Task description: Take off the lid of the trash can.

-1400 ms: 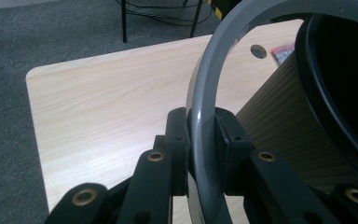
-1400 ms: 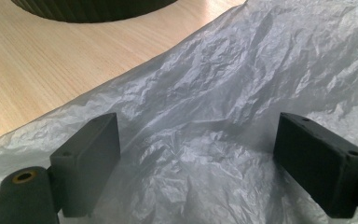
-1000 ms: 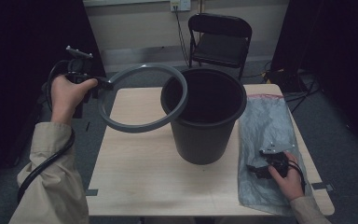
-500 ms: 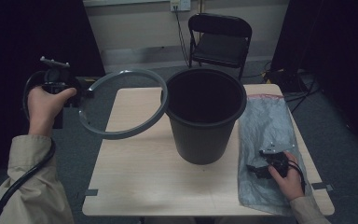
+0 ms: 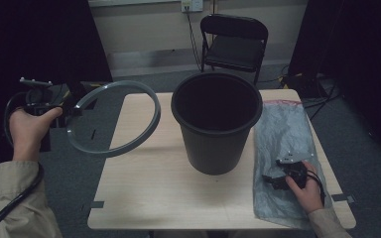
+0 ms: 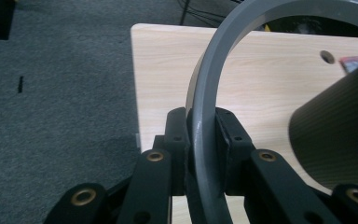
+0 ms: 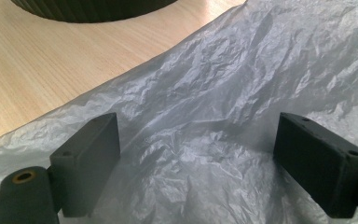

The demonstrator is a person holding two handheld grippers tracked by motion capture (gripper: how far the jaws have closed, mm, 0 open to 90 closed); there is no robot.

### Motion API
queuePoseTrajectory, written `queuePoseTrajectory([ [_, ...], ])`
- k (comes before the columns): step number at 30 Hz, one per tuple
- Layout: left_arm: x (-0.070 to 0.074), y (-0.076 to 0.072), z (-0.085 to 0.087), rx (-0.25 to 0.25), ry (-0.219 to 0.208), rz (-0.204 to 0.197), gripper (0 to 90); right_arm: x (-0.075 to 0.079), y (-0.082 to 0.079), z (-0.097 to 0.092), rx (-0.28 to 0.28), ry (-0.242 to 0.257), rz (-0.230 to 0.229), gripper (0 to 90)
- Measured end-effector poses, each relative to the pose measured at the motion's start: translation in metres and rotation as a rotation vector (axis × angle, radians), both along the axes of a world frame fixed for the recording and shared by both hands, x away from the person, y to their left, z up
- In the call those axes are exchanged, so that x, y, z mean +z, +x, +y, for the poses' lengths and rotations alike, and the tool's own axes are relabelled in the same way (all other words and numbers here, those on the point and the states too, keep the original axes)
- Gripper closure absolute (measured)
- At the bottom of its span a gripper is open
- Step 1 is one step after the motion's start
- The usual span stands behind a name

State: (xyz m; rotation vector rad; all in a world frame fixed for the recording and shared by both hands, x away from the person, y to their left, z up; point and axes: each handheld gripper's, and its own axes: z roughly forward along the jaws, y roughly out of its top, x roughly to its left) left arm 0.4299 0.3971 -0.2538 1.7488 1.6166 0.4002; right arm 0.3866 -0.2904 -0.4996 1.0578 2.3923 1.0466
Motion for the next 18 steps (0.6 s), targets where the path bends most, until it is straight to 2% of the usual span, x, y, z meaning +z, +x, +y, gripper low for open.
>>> queuePoseTrajectory([
  [7,-0.03,-0.004,0.006,0.023,0.003,0.019,76.6,0.0,0.0,0.0,0.0,-0.001,0.002,13.4],
  [9,-0.039,-0.004,0.005,0.025,-0.001,0.012,76.5,0.0,0.0,0.0,0.0,0.0,0.002,13.4],
  [11,-0.05,-0.005,0.003,0.035,0.003,0.003,76.4,0.0,0.0,0.0,0.0,-0.001,0.002,13.4],
  [18,-0.08,-0.005,-0.002,0.044,0.015,0.026,76.4,0.0,0.0,0.0,0.0,-0.001,0.002,13.4],
])
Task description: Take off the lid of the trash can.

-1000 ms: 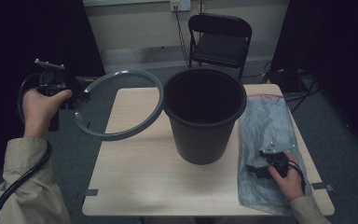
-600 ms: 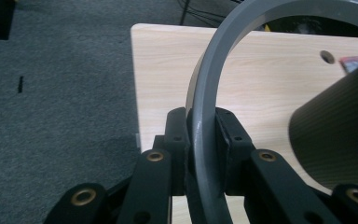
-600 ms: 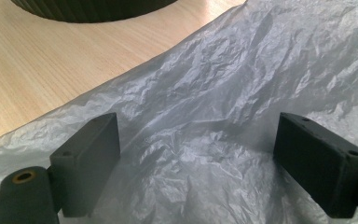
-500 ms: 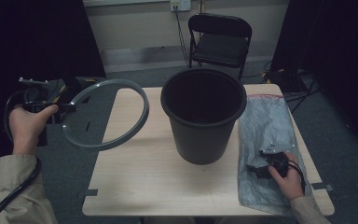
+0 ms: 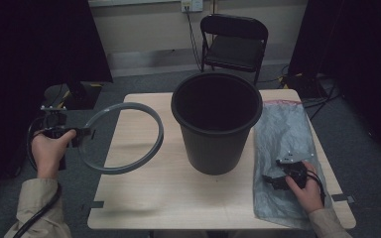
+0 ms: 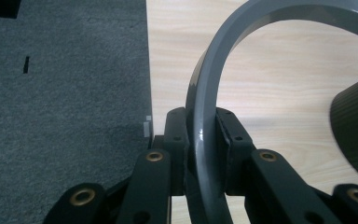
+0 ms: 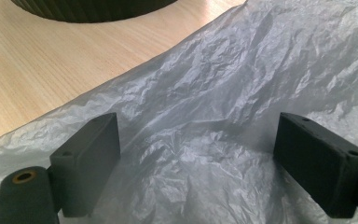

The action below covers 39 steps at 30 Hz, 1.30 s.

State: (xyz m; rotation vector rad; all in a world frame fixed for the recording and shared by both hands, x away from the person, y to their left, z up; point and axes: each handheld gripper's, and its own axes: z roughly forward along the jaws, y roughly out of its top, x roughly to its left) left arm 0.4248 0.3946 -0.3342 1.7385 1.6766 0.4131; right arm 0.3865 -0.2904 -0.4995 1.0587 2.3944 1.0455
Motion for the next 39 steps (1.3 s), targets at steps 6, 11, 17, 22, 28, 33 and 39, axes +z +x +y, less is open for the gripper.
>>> queuePoseTrajectory([
  [6,-0.027,-0.002,-0.006,0.004,-0.016,0.008,76.3,0.0,0.0,0.0,0.0,0.0,0.0,13.4],
  [11,-0.049,-0.002,-0.011,0.014,-0.013,0.03,76.3,0.0,0.0,0.0,0.0,0.0,0.0,13.4],
  [17,-0.076,-0.002,-0.018,0.015,-0.019,0.051,76.2,0.0,0.0,0.0,0.0,0.0,0.0,13.4],
  [22,-0.094,0.0,-0.026,0.015,-0.013,0.065,76.1,0.0,0.0,0.0,0.0,0.0,0.0,13.4],
  [28,-0.11,0.006,-0.033,0.015,-0.009,0.088,76.0,0.0,0.0,0.0,0.0,0.0,0.0,13.4],
  [33,-0.12,0.016,-0.035,0.021,0.002,0.1,75.9,0.0,0.0,0.0,0.0,0.0,0.0,13.4],
  [39,-0.127,0.038,-0.041,0.054,-0.013,0.082,75.4,0.0,0.0,0.0,0.0,0.0,0.0,13.4],
])
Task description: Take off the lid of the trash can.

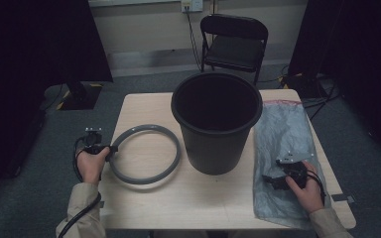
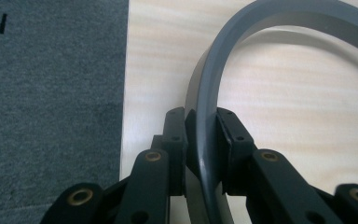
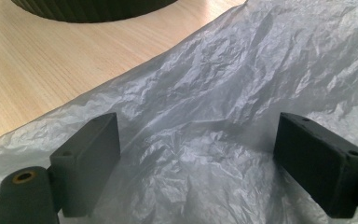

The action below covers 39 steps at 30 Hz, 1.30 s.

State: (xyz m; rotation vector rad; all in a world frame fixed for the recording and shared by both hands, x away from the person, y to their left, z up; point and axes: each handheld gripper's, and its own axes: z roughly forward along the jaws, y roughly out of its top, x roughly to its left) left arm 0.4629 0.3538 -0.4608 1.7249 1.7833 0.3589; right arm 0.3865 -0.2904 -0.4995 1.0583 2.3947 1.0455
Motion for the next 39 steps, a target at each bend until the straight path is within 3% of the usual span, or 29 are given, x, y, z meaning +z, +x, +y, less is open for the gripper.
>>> queuePoseTrajectory([
  [3,-0.001,0.012,0.0,-0.024,0.02,0.016,75.2,0.0,0.0,0.0,0.0,0.0,0.0,13.4],
  [12,-0.008,0.052,-0.009,0.006,0.019,0.001,74.1,0.0,0.001,0.0,0.009,-0.001,-0.001,13.2],
  [18,-0.01,0.065,-0.009,0.023,0.028,-0.054,71.5,0.0,0.002,0.0,0.014,0.0,0.0,13.2],
  [20,-0.009,0.063,-0.01,0.014,0.042,-0.079,64.9,0.0,0.002,0.0,0.014,0.0,-0.001,13.2],
  [22,-0.009,0.06,-0.011,0.01,0.028,-0.101,55.5,0.0,0.002,0.0,0.014,0.0,-0.001,13.2],
  [24,-0.008,0.053,-0.011,-0.009,0.037,-0.105,50.6,0.0,0.002,0.0,0.014,0.0,-0.001,13.2],
  [26,-0.008,0.044,-0.013,-0.03,0.008,-0.102,44.4,0.0,0.002,0.0,0.014,0.0,-0.001,13.2],
  [28,-0.008,0.033,-0.015,-0.043,0.006,-0.115,38.5,0.0,0.002,0.0,0.014,0.0,-0.001,13.2],
  [32,-0.013,0.01,-0.019,-0.087,-0.023,-0.105,31.5,0.0,0.002,0.0,0.014,0.0,-0.001,13.2],
  [39,-0.016,-0.026,-0.031,-0.143,-0.002,-0.13,27.7,0.0,0.002,0.0,0.014,0.0,-0.001,13.2],
])
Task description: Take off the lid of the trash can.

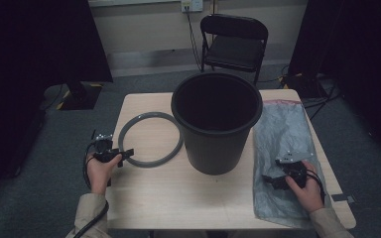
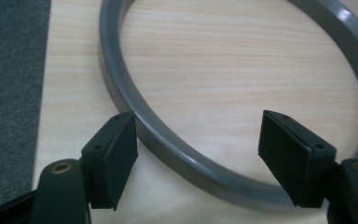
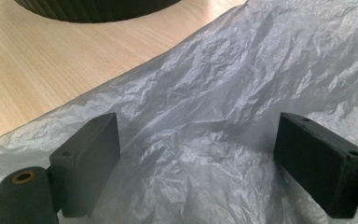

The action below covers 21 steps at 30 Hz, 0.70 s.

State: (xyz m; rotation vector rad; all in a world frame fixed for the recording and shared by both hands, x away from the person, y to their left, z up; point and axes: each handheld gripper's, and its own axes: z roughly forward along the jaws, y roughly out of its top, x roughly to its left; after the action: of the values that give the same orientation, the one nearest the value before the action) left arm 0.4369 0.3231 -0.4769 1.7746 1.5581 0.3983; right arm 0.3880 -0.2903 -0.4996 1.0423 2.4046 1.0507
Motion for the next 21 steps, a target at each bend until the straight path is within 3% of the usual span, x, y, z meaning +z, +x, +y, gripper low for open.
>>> queuePoseTrajectory([
  [8,-0.002,-0.033,-0.024,-0.111,0.037,-0.034,22.9,0.0,0.0,0.0,-0.003,-0.001,0.0,13.2],
  [13,-0.007,-0.047,-0.041,-0.17,0.047,-0.048,22.3,0.0,0.003,0.003,-0.044,0.0,0.001,13.1],
  [21,-0.017,-0.054,-0.065,-0.243,0.064,-0.038,19.1,0.0,0.026,0.009,-0.108,0.001,0.005,12.6],
])
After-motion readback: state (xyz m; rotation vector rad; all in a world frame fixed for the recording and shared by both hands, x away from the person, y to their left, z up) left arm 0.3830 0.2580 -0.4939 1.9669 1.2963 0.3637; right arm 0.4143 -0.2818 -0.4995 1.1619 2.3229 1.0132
